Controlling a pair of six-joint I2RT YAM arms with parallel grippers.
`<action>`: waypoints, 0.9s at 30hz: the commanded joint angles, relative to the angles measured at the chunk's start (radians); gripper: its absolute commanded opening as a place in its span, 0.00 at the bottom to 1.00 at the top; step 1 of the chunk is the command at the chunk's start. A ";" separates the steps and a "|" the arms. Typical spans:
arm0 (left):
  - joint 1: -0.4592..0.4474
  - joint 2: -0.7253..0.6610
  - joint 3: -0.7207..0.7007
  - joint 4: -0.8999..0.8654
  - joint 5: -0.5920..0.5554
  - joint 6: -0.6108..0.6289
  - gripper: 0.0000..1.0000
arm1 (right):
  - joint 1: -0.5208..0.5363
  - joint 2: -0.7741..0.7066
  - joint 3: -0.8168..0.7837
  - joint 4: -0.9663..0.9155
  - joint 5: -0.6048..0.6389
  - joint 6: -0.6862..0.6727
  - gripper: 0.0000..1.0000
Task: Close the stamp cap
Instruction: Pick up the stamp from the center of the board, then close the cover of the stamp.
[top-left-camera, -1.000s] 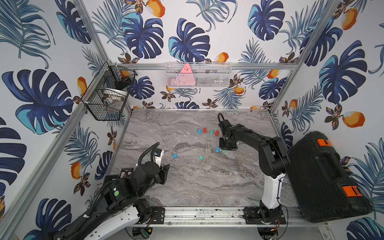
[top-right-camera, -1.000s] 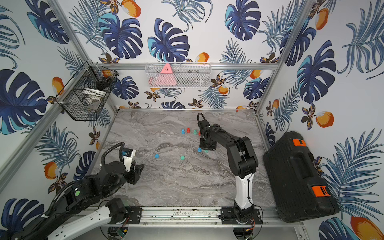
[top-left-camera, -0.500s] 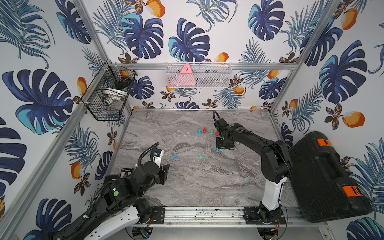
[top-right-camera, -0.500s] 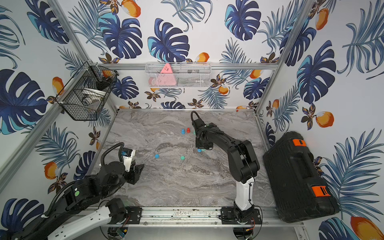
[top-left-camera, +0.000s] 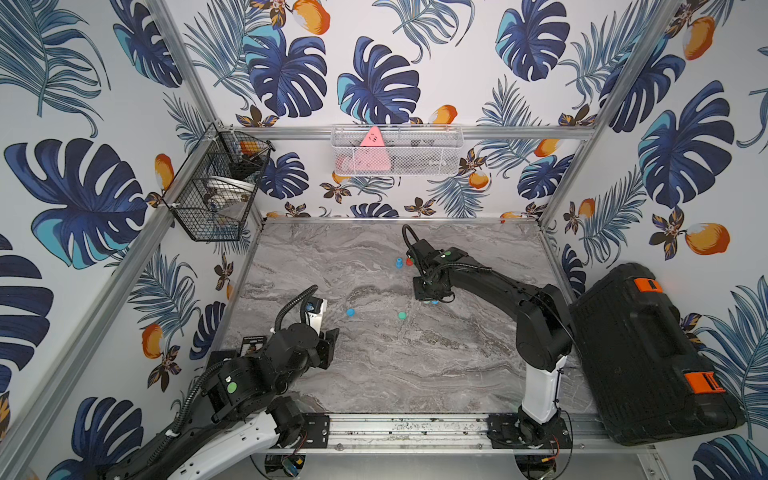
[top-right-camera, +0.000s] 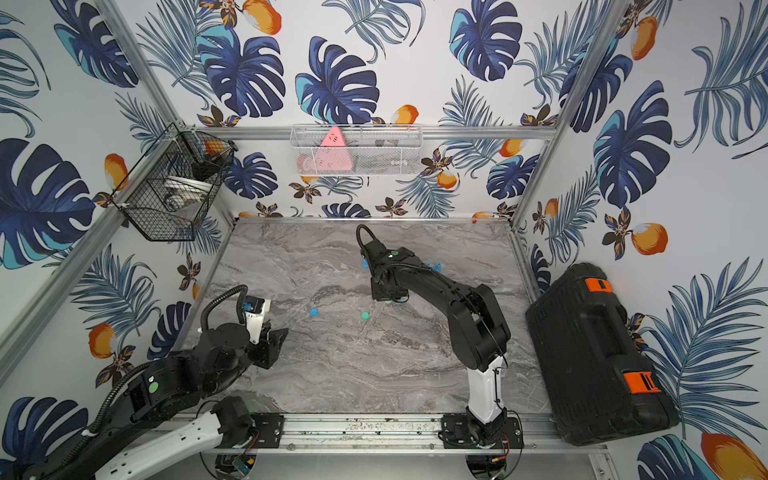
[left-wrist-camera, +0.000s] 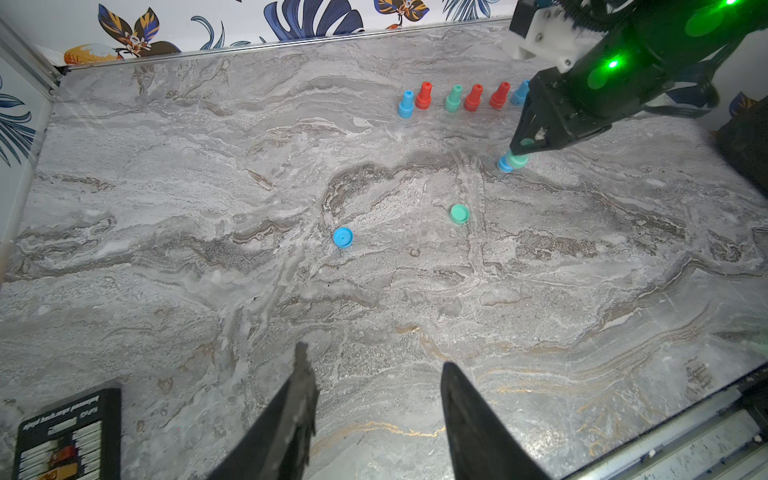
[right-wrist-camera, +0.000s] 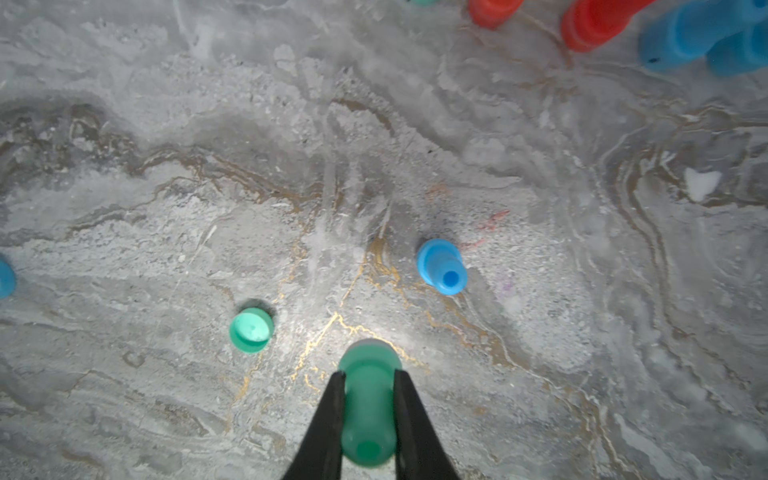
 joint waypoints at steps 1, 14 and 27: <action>0.000 -0.004 -0.002 0.016 -0.012 0.012 0.53 | 0.022 0.024 0.022 -0.009 -0.024 0.019 0.18; 0.000 -0.007 -0.003 0.015 -0.012 0.013 0.53 | 0.084 0.109 0.059 0.023 -0.075 0.040 0.18; 0.000 -0.007 -0.002 0.014 -0.014 0.012 0.53 | 0.110 0.155 0.087 0.035 -0.091 0.051 0.17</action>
